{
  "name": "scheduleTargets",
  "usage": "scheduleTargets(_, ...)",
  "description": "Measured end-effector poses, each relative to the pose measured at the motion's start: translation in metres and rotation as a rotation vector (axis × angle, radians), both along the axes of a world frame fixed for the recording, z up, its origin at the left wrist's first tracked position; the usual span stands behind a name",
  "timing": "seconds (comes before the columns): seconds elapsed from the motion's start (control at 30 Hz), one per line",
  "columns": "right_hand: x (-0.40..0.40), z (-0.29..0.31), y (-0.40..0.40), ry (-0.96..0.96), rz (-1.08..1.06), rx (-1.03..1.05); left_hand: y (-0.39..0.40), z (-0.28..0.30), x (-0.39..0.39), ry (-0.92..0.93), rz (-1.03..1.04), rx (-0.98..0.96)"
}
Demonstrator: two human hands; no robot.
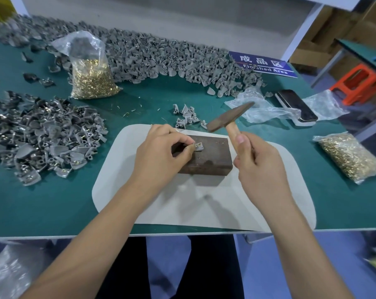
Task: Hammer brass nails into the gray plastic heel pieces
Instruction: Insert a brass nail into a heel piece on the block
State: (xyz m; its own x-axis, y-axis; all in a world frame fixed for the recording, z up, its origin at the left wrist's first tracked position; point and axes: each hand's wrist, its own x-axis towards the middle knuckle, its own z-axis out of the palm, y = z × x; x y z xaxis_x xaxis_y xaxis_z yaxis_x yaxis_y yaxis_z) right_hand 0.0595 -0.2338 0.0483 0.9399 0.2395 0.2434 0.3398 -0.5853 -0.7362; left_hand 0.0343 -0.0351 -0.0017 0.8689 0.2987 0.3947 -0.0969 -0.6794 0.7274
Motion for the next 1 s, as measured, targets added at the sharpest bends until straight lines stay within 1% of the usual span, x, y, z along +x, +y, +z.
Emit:
scheduleTargets(0.03,-0.001,0.000,0.001,-0.008,-0.003,0.006,0.000,0.000,0.000,0.002,0.005,0.000)
scheduleTargets(0.13,0.000,0.001,0.000,0.045,0.083,-0.113,0.001,-0.001,0.000,0.010,0.017,-0.016)
scheduleTargets(0.17,0.001,0.002,-0.002,0.051,0.088,-0.120,0.001,-0.001,0.000,0.014,0.011,-0.029)
scheduleTargets(0.3,-0.002,0.001,0.002,-0.004,0.016,-0.010,0.003,0.000,0.000,0.020,-0.009,-0.055)
scheduleTargets(0.4,-0.003,0.001,0.001,0.052,0.081,-0.107,0.004,0.000,0.000,0.021,-0.012,-0.088)
scheduleTargets(0.43,-0.002,0.001,-0.001,0.042,0.075,-0.105,0.005,0.000,0.000,0.023,-0.015,-0.094)
scheduleTargets(0.53,-0.007,0.001,0.002,-0.034,-0.008,0.012,0.005,0.000,-0.001,0.032,-0.024,-0.091)
scheduleTargets(0.57,-0.009,0.000,0.004,-0.032,-0.004,0.009,0.005,0.000,-0.001,0.032,-0.024,-0.093)
scheduleTargets(0.67,-0.010,-0.001,0.004,0.041,0.068,-0.099,0.005,0.000,-0.001,0.031,-0.025,-0.119)
scheduleTargets(0.7,-0.008,0.001,0.001,0.037,0.061,-0.094,0.005,0.000,-0.001,0.032,-0.028,-0.121)
scheduleTargets(0.8,-0.009,0.004,0.002,-0.050,-0.036,0.043,0.005,0.000,-0.001,0.036,-0.035,-0.130)
scheduleTargets(0.87,-0.014,0.000,0.006,-0.071,-0.050,0.082,0.005,0.000,0.000,0.036,-0.038,-0.142)
scheduleTargets(1.0,-0.015,-0.004,0.005,0.041,0.056,-0.080,0.007,0.000,0.000,0.046,-0.066,-0.183)
